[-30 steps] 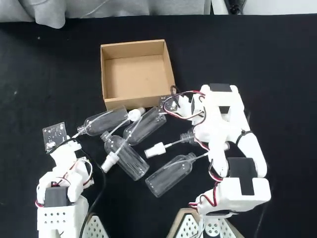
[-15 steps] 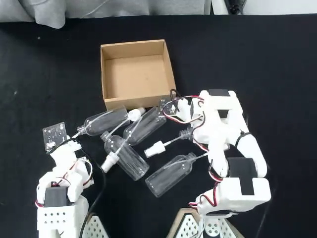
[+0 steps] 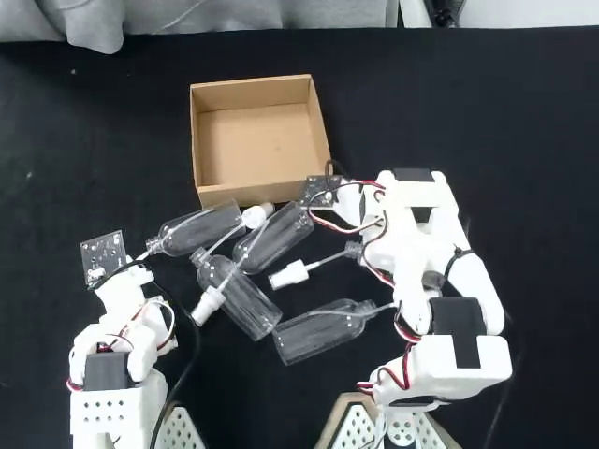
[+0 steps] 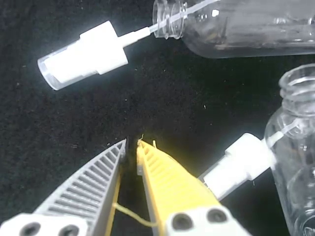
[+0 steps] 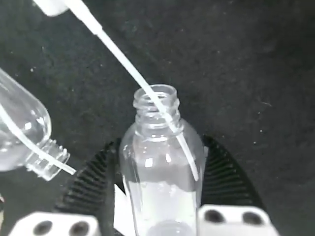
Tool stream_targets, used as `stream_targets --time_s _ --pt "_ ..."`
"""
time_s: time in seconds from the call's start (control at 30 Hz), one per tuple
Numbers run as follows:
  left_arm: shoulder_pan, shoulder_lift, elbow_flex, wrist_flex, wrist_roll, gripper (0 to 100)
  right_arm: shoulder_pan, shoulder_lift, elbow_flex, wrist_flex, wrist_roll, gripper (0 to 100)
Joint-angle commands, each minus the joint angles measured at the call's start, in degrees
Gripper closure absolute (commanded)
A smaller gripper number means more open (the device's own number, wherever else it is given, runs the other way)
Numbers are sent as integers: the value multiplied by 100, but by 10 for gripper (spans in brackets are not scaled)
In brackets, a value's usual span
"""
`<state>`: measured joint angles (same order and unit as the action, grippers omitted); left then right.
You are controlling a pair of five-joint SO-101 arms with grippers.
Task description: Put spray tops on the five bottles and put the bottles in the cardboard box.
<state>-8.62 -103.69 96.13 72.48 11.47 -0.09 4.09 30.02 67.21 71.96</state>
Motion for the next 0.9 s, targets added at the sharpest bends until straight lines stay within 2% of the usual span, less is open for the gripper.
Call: stream_targets --time_s 0.0,0.13,0.5,0.87 --pt "13 -79 127 26 -18 970 -97 -435 -391 -9 -352 874" --pt "13 -79 127 26 -18 970 -97 -435 -655 176 -756 874" --pt "13 -79 127 26 -18 970 -97 -435 -1631 1213 -1231 874" --pt "13 -79 127 26 -18 970 -141 -1112 -1868 1257 -2048 874"
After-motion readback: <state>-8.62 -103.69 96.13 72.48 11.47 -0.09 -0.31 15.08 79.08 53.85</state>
